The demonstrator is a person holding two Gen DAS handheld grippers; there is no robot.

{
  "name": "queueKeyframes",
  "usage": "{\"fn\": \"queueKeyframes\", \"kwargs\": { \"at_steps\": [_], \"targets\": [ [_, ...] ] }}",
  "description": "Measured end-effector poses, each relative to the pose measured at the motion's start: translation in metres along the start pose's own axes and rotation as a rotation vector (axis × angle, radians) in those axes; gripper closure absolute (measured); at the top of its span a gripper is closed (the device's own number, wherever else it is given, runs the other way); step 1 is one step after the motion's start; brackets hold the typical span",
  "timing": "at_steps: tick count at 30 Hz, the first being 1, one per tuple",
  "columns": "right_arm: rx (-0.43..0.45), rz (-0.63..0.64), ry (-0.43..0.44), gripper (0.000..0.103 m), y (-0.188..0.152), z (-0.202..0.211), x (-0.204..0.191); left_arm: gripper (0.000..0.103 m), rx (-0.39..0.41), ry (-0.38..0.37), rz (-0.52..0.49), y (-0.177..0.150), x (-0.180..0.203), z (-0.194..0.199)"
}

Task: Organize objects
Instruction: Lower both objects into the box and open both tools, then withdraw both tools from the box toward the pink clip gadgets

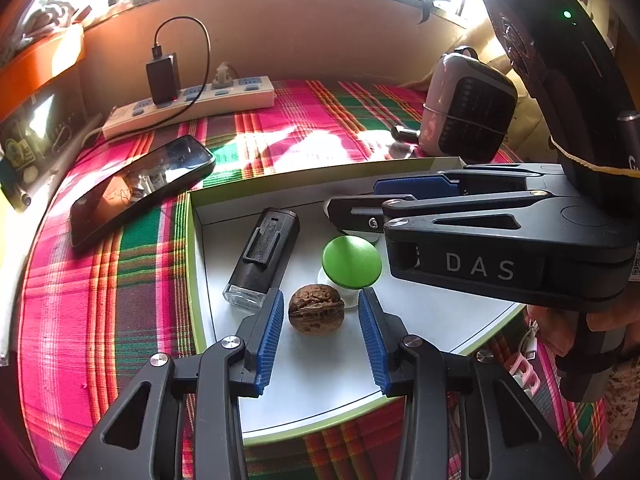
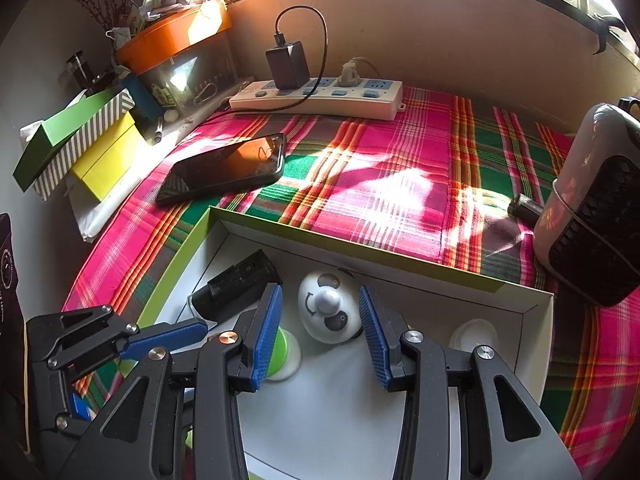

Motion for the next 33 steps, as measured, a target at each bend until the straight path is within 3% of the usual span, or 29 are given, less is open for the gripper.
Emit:
{"fn": "queueKeyframes", "kwargs": {
  "at_steps": [33],
  "targets": [
    [0.162,-0.013,-0.1,0.058,-0.062,0.075,-0.015,0.065,0.101,0.045,-0.003,-0.039,0.02,0.063]
  ]
}}
Point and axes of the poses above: each gripper's, at about its wrist camera, not at the fingertips, and z roughly against the way its jaws point, x to its right, y to its top, the point moved 5 cm from there along -z, roughly the way its jaws point, and after that the axes turned 11 degrees about -x, right-handed, at the moved point
